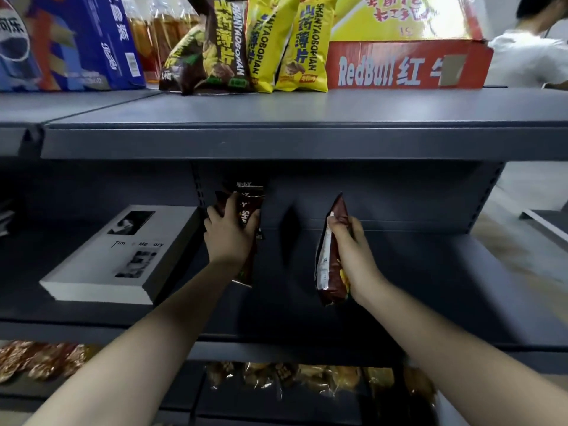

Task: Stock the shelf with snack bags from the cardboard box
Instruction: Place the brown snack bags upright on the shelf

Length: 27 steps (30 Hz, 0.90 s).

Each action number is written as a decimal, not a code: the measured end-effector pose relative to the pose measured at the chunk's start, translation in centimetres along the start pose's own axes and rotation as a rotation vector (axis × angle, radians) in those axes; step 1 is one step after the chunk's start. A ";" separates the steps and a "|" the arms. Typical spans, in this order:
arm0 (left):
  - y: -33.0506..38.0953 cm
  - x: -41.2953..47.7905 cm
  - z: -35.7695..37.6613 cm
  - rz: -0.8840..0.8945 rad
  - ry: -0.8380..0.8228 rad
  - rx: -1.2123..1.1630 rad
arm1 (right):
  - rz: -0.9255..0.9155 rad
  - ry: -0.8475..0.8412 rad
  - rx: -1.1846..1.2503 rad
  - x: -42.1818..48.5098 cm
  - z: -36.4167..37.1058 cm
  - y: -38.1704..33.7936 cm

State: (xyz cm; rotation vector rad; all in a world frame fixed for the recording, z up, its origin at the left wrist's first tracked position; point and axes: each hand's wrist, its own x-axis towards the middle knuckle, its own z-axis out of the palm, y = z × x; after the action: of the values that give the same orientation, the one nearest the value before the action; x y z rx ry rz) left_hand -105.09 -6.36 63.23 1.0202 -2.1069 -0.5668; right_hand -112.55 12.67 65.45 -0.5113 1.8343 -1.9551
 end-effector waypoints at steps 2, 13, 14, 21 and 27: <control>-0.5 0.7 1.0 0.007 -0.001 0.061 | -0.002 0.001 0.012 0.2 -0.2 0.1; -2.2 2.9 5.7 -0.054 0.072 0.095 | 0.018 0.087 0.057 1.7 -2.7 0.9; -2.5 3.0 5.9 -0.034 0.070 0.121 | 0.022 0.094 0.064 1.9 -2.8 1.1; -2.8 3.6 6.3 0.030 0.052 0.193 | 0.031 0.092 0.095 2.4 -2.5 1.6; -4.0 1.9 4.8 -0.007 -0.039 0.151 | 0.029 0.058 0.118 1.9 -1.4 1.1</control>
State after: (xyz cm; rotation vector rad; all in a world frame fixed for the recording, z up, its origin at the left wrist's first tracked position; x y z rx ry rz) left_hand -107.61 -9.93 58.33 1.1083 -2.2082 -0.4395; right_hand -114.85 12.79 64.24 -0.3928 1.7373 -2.0634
